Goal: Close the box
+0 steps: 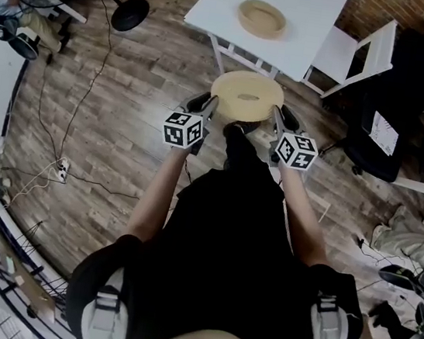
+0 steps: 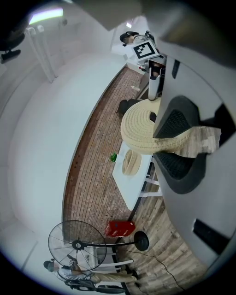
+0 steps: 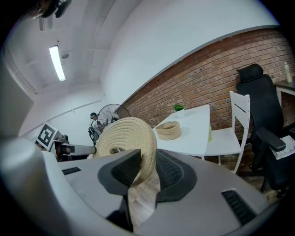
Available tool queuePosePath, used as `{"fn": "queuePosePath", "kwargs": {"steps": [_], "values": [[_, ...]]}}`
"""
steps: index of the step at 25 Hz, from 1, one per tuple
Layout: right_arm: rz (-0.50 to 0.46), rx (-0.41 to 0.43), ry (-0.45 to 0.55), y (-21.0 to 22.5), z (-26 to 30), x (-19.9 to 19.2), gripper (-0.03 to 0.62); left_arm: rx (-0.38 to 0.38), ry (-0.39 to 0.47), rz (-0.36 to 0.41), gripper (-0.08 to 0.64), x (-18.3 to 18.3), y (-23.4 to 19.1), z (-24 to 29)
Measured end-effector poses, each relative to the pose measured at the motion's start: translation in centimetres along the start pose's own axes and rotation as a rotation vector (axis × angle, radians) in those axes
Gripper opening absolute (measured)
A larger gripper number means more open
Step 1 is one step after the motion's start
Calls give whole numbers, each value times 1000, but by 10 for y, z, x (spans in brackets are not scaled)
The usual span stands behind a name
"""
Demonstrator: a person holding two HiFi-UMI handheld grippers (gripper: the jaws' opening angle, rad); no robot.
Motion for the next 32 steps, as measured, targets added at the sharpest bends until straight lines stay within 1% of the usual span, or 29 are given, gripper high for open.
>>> {"fn": "queuePosePath", "kwargs": {"steps": [8, 19, 25, 32], "values": [[10, 1, 10, 3, 15, 12, 100, 7, 2, 6, 106, 19, -13, 10], [40, -8, 1, 23, 45, 29, 100, -4, -11, 18, 106, 46, -30, 39], [47, -17, -11, 21, 70, 49, 100, 0, -11, 13, 106, 67, -54, 51], [76, -40, -37, 34, 96, 64, 100, -29, -39, -10, 104, 85, -78, 84]]}}
Point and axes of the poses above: the fingertips, and each gripper's own axes: z forward along the fingers, y to its right, x out of its top, the point moved 10 cm from there along -z, backward along the fingers, and after that the axes turned 15 degrees about -y, right-handed, at the moved point
